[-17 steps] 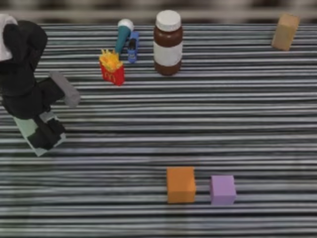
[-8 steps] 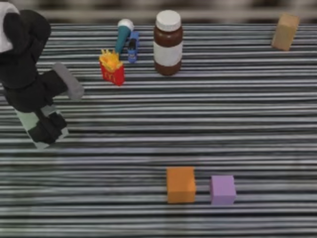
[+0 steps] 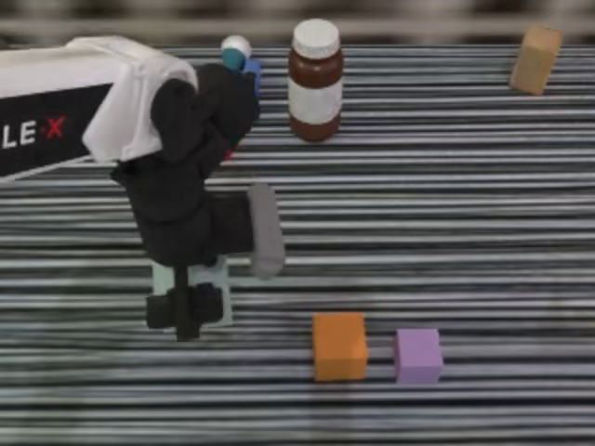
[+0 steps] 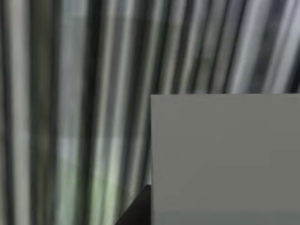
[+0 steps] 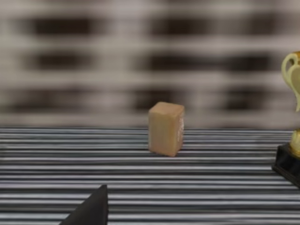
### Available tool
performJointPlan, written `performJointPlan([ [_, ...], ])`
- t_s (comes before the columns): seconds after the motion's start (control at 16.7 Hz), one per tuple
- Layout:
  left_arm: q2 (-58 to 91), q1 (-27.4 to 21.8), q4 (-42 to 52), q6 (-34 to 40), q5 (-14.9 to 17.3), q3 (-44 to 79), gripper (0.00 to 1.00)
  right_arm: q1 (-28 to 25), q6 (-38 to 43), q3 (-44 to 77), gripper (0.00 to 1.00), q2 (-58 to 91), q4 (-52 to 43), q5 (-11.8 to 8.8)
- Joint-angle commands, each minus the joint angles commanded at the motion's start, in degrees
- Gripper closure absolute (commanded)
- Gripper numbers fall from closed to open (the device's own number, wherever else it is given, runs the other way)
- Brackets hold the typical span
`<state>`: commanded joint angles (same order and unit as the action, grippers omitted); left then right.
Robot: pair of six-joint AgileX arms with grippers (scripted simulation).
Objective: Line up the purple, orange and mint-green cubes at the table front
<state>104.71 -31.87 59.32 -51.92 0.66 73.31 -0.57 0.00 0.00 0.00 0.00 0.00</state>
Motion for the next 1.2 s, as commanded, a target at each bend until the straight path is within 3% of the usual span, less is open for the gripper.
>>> performJointPlan([
  [0.24, -2.1, -4.9, 0.2, -1.8, 0.0, -1.2, 1.0, 0.0, 0.0, 0.0, 0.0, 0.0, 0.0, 0.0],
  [0.54, -1.4, -4.7, -0.8, -1.7, 0.0, -1.7, 1.0, 0.0, 0.0, 0.0, 0.0, 0.0, 0.0, 0.0],
  [0.96, 4.0, -5.1, -14.3, -1.5, 0.0, -9.4, 1.0, 0.0, 0.0, 0.0, 0.0, 0.0, 0.0, 0.0],
  [1.2, 4.6, -5.2, -15.1, -1.6, 0.0, -9.9, 1.0, 0.0, 0.0, 0.0, 0.0, 0.0, 0.0, 0.0],
])
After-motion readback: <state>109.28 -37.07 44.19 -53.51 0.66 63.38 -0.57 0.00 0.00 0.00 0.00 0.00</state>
